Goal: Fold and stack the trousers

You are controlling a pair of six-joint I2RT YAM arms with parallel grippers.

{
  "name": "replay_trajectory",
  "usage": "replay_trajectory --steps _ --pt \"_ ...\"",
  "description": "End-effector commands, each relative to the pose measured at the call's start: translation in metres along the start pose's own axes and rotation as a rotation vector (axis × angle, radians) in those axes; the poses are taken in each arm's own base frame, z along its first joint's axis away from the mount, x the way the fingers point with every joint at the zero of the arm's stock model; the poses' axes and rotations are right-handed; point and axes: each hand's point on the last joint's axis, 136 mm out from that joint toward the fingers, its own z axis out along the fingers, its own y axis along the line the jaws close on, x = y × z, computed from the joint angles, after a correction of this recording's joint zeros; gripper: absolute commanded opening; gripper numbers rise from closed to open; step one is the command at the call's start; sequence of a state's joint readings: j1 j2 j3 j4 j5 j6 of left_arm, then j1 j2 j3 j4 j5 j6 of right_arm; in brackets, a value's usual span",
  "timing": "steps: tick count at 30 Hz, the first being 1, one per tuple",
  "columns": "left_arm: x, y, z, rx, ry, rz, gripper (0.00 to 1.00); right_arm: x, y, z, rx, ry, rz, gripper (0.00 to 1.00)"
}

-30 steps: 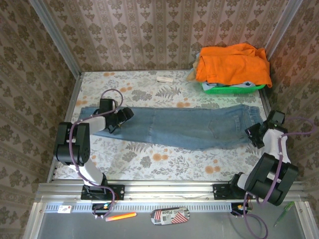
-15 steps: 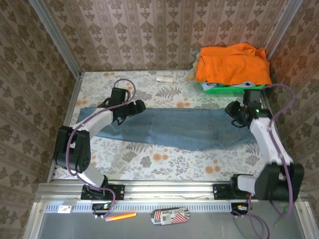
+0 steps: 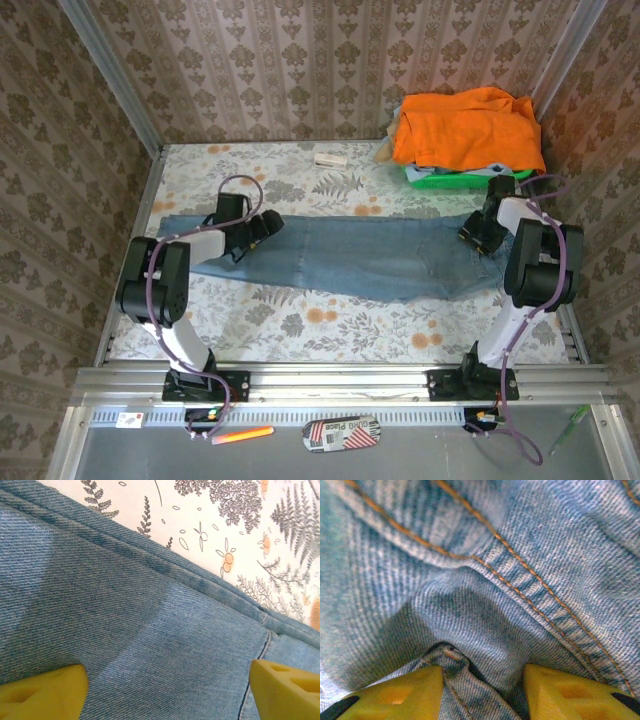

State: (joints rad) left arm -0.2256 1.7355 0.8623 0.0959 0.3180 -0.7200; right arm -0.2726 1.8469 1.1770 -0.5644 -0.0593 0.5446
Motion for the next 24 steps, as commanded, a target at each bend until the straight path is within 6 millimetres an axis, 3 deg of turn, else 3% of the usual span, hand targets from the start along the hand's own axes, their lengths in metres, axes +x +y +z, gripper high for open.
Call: replay_trajectory --steps 1,4,7,9,11,15,19,24 --pt "0.033 0.049 -0.005 -0.127 0.093 -0.086 0.85 0.002 0.004 -0.010 -0.013 0.009 -0.023 0.49" --pt "0.004 0.026 -0.050 -0.165 0.028 -0.002 0.87 -0.001 0.026 -0.048 -0.088 -0.079 -0.065 0.50" --pt "-0.039 0.021 -0.101 -0.278 -0.049 0.062 0.91 0.009 0.050 -0.078 -0.141 -0.135 -0.143 0.52" --pt "-0.069 0.034 -0.132 -0.354 -0.087 0.058 0.92 0.025 0.065 -0.085 -0.174 -0.140 -0.201 0.52" --pt "-0.092 0.063 -0.154 -0.473 -0.069 0.068 0.93 0.050 0.083 -0.083 -0.226 -0.121 -0.253 0.53" --pt "-0.128 0.124 -0.180 -0.723 0.045 0.089 0.89 0.093 0.104 -0.068 -0.323 -0.032 -0.315 0.55" --pt "-0.145 0.163 -0.173 -0.737 0.124 0.089 0.89 0.119 0.116 -0.063 -0.408 0.022 -0.357 0.59" --pt "-0.129 0.185 -0.135 -0.593 0.289 0.110 0.87 0.130 0.126 -0.076 -0.490 0.001 -0.394 0.65"
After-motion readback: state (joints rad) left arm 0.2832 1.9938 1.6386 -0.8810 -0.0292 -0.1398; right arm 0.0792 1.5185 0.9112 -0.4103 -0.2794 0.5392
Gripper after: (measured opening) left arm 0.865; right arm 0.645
